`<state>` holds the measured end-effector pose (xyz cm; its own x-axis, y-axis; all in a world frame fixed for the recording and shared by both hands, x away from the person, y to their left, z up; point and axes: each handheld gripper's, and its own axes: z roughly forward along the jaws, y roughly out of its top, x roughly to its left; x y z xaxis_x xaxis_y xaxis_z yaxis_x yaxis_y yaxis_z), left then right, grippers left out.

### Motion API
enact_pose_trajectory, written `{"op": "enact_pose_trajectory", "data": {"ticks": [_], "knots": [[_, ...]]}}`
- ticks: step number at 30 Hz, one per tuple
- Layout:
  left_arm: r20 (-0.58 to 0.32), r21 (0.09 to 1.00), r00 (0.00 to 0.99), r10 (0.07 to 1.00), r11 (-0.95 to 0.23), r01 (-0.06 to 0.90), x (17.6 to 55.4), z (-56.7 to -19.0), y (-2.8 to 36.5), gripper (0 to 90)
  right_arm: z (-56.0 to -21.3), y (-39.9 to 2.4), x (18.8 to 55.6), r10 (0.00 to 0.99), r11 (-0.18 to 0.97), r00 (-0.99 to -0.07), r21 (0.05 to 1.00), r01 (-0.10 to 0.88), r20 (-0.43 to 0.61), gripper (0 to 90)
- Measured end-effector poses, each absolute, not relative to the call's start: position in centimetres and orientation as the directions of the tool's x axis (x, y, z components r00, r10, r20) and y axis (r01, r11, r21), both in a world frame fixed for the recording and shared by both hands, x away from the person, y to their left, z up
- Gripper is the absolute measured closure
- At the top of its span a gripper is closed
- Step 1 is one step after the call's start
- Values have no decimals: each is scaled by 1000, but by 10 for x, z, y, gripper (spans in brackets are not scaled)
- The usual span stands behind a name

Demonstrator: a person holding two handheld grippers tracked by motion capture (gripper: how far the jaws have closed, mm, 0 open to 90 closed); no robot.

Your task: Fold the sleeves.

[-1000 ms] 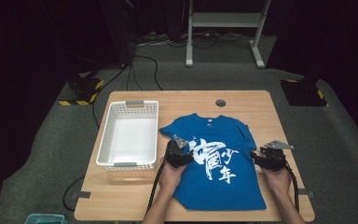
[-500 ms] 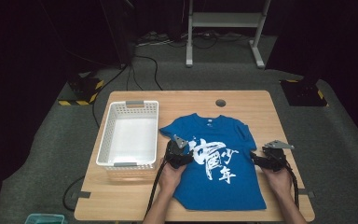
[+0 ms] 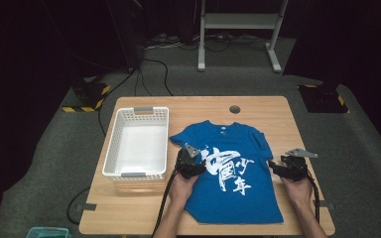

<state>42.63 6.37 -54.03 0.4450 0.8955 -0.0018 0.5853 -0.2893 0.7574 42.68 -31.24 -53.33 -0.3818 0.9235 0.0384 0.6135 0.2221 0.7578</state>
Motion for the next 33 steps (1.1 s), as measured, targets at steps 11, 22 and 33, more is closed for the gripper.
{"op": "enact_pose_trajectory", "data": {"ticks": [11, 22, 33], "knots": [[-2, 757, 442, 897, -288, 587, 427, -540, 64, 332, -525, -313, 436, 925, 204, -376, 771, 603, 49, 433], [-2, 756, 442, 897, -288, 588, 427, -540, 64, 330, -525, -308, 454, 928, 207, -371, 770, 604, 41, 494], [-2, 756, 440, 898, -287, 589, 427, -540, 64, 325, -524, -303, 475, 928, 210, -370, 763, 612, 41, 543]]}}
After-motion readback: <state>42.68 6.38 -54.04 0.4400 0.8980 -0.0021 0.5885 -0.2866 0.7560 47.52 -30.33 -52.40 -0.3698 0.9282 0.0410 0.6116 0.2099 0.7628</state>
